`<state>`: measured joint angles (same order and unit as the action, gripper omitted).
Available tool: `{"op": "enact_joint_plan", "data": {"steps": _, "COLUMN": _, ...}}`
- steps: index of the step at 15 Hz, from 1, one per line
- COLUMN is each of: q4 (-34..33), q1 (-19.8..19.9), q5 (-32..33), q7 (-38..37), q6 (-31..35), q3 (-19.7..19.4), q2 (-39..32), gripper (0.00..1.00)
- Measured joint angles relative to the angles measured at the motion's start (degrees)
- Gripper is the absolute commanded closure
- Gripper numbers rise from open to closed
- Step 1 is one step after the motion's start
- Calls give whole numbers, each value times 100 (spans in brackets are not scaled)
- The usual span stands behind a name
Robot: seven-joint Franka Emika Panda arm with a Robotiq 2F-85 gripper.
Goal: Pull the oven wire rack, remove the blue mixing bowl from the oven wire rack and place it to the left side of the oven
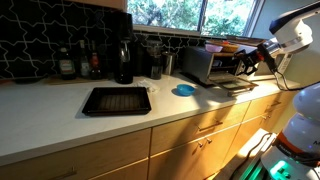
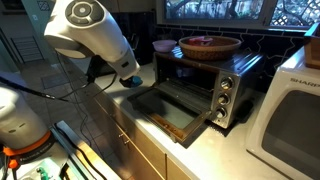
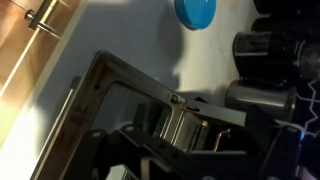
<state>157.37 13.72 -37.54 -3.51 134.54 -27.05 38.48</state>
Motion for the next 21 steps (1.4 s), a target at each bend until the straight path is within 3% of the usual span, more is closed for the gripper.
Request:
{"op": "enact_joint_plan", "data": {"steps": 4, "q4": -28, "q1": -142, "q5": -1429, "q7": 890, "q6": 680, "q3": -322, "q2": -371, "gripper": 0}}
{"op": "enact_joint_plan", "data": {"steps": 8, "q4": -181, "q1": -208, "q5": -3084, "q7": 1885, "q6": 741, "q3": -499, "q2": -778, "gripper": 0}}
{"op": "enact_joint_plan", "data": {"steps": 12, "q4": -397, "q1": -74, "q5": -4490, "q7": 2645, "q6": 737, "q3": -412, "q2": -1305, "gripper": 0}}
{"op": "enact_joint_plan", "data": {"steps": 16, "q4": -675, "q1": 243, "q5": -5508, "q7": 3216, "q6": 806, "q3": -21, "q2": -1902, "gripper": 0}}
{"op": "enact_joint_plan", "data": {"steps": 21, "q4": -731, "q1": 471, "q5": -5559, "q7": 3243, "q6": 788, "q3": 257, "q2": -2005, "gripper": 0}}
